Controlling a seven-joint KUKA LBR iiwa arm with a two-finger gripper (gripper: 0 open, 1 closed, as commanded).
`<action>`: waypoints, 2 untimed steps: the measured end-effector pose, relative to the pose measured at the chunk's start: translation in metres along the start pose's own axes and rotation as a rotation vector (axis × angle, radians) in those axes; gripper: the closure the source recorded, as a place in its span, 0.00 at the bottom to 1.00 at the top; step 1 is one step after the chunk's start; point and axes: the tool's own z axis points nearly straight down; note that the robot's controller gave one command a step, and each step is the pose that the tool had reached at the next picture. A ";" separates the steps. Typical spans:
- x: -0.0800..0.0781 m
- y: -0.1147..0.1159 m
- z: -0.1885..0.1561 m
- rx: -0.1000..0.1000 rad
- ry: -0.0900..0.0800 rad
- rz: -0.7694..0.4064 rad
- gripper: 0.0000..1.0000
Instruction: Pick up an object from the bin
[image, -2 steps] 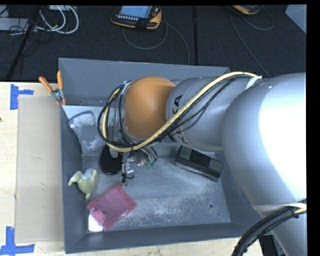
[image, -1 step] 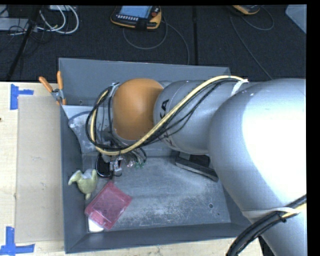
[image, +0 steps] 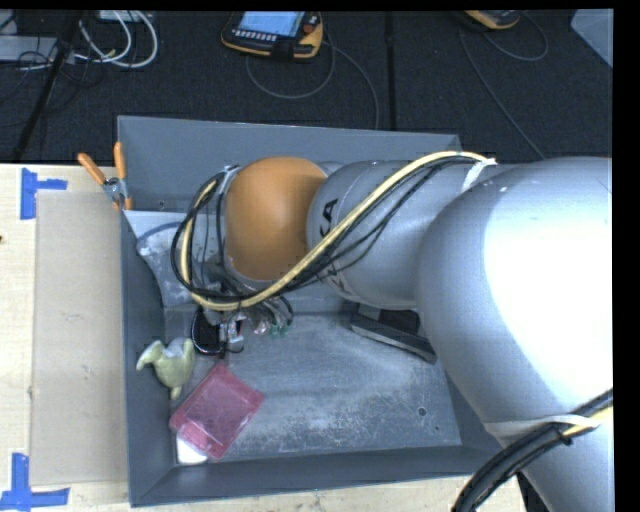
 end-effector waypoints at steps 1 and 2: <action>0.007 0.000 -0.034 0.003 0.019 -0.002 1.00; 0.000 -0.002 -0.049 0.002 -0.002 -0.030 1.00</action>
Offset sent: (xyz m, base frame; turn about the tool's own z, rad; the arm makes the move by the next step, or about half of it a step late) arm 0.0022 -0.0067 -0.0065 -0.0664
